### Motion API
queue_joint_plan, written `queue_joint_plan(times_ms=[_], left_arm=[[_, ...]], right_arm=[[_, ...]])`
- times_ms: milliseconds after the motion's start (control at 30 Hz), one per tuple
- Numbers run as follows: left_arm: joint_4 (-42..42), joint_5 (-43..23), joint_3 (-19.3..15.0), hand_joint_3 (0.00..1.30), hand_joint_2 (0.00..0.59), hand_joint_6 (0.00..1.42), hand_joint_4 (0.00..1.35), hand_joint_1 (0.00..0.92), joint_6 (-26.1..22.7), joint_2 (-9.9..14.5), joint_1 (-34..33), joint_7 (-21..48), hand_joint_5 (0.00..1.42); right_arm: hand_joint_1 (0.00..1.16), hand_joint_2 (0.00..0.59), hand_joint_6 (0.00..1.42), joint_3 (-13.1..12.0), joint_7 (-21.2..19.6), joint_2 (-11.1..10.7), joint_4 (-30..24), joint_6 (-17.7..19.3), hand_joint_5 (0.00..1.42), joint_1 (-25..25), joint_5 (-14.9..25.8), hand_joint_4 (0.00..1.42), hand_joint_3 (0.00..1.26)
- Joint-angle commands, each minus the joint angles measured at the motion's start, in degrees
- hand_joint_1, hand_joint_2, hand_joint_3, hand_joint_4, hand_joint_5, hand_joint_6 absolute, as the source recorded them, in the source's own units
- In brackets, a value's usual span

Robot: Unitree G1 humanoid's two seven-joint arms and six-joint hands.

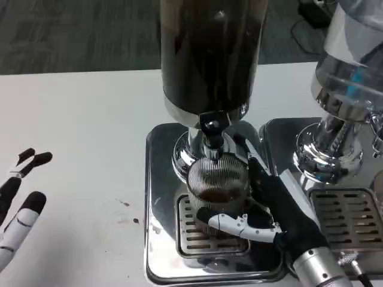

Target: Grasp the cup under the faucet to collect the drink, then remove the cup.

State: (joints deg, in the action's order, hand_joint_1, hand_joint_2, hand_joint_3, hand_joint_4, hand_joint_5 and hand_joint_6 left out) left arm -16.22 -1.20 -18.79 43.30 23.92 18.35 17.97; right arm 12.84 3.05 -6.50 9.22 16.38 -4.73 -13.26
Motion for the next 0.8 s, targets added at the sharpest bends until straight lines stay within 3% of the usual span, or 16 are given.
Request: queue_joint_plan(times_ms=[33,300,800], left_arm=[[0.0,-0.5,0.3,0.22,0.220,0.00,0.00,0.000,-0.1,-0.1,0.5,-0.7,0.04],[0.5,-0.2,0.2,0.26,0.221,0.00,0.00,0.000,0.0,-0.3,1.2,-1.6,0.04],[0.8,-0.6,0.1,0.27,0.220,0.00,0.00,0.000,-0.6,0.8,0.8,-1.3,0.04]], right_arm=[[0.86,0.128,0.53,0.6,0.5,0.4,1.7,0.7,0.34,1.0,0.1,0.22,0.07],[0.89,0.133,0.62,0.2,-1.0,0.5,1.8,1.6,0.45,0.4,-0.3,0.32,0.21],[0.92,0.142,0.79,0.0,-6.4,2.4,2.4,4.0,0.61,-0.2,-2.2,0.45,0.34]])
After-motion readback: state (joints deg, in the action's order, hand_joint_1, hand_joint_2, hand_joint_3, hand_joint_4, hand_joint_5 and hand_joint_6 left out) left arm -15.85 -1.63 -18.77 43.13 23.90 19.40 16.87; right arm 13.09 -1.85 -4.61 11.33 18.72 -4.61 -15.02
